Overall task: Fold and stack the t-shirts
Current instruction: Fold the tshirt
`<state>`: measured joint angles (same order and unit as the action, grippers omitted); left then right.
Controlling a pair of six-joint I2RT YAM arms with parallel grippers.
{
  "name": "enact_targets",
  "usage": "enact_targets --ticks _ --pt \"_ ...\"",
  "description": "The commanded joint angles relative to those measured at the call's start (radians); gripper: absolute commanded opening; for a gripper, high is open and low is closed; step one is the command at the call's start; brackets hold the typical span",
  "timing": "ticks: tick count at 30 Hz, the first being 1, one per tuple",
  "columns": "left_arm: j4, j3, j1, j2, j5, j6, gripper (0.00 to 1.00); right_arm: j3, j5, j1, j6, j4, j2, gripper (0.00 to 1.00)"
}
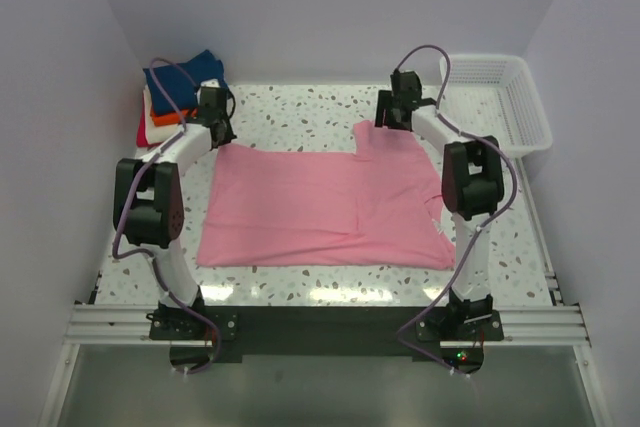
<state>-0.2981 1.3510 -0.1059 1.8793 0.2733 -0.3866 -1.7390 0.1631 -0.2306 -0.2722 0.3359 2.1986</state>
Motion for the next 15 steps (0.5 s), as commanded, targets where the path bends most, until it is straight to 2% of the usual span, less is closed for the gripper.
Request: enact_targets --ticks 1,8,15 --pt "0.059 0.014 0.011 0.014 0.067 -0.028 0.0 -0.112 0.099 0.01 0.059 -0.055 0.061 0.68" --pt "0.048 0.008 0.025 0.007 0.132 -0.038 0.0 -0.246 0.164 0.011 0.111 -0.032 0.19 0.64" --pt "0.071 0.016 0.034 0.027 0.096 -0.035 0.0 -0.341 0.188 0.016 0.14 -0.014 0.254 0.62"
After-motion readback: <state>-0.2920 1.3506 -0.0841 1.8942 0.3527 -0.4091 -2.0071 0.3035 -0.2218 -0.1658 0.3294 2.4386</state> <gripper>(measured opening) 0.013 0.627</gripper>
